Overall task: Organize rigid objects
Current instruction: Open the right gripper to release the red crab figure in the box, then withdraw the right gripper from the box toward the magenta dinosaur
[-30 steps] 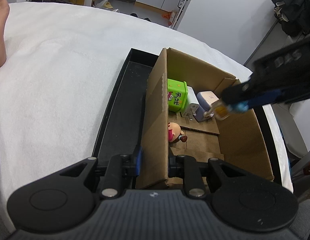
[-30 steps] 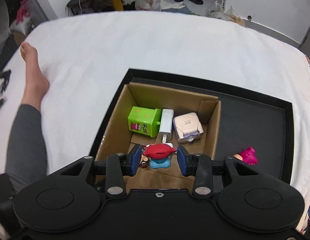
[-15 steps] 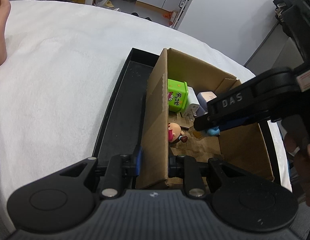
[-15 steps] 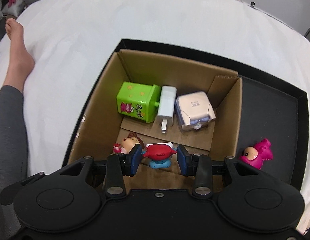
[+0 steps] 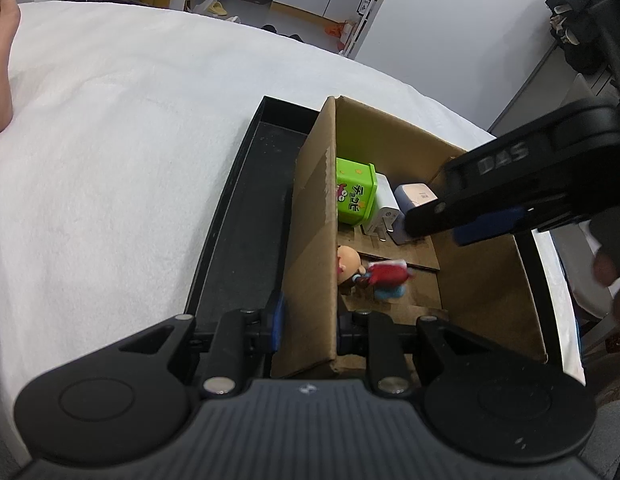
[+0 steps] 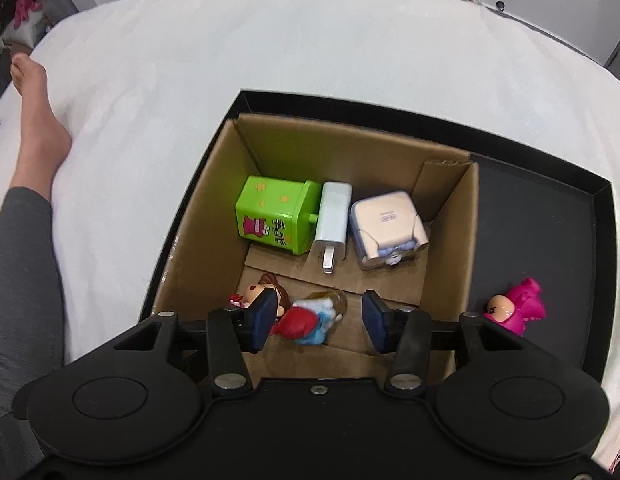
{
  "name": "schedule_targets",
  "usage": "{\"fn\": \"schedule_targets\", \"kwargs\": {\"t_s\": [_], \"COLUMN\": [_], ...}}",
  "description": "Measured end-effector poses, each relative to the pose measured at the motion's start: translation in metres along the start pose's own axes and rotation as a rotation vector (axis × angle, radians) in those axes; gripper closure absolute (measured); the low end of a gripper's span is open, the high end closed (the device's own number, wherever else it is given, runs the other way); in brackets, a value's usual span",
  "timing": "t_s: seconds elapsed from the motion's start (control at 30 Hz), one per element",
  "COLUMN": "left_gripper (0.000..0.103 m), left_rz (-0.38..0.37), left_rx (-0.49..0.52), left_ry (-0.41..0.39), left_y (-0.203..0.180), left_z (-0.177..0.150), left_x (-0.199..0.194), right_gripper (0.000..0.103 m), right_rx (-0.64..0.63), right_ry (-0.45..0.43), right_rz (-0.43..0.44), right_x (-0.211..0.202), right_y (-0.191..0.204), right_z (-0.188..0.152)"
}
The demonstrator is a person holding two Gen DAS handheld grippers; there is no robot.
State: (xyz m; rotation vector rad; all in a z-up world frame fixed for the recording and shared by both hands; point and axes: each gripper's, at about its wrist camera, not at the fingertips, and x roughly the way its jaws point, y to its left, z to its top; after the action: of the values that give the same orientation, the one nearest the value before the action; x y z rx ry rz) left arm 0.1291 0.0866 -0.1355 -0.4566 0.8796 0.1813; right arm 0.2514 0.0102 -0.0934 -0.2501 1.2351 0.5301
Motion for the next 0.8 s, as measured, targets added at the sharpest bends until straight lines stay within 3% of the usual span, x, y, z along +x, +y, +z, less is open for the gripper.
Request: {"fn": "schedule_targets", "kwargs": {"t_s": [0.37,0.8], "left_gripper": [0.082,0.082], "left_rz": [0.004,0.008], "left_rx": [0.007,0.012], "left_ry": [-0.003,-0.006], "left_y": [-0.001,-0.002], "left_z": [-0.001,-0.002], "left_x": [-0.001,-0.001], "right_gripper": [0.049,0.043], "right_rx": [0.052,0.141], "right_ry": [-0.07,-0.121], "right_rz": [0.022,-0.027], "right_x": [-0.04,-0.068], "right_y": [-0.023,-0.072], "right_z": [-0.002,-0.02]}}
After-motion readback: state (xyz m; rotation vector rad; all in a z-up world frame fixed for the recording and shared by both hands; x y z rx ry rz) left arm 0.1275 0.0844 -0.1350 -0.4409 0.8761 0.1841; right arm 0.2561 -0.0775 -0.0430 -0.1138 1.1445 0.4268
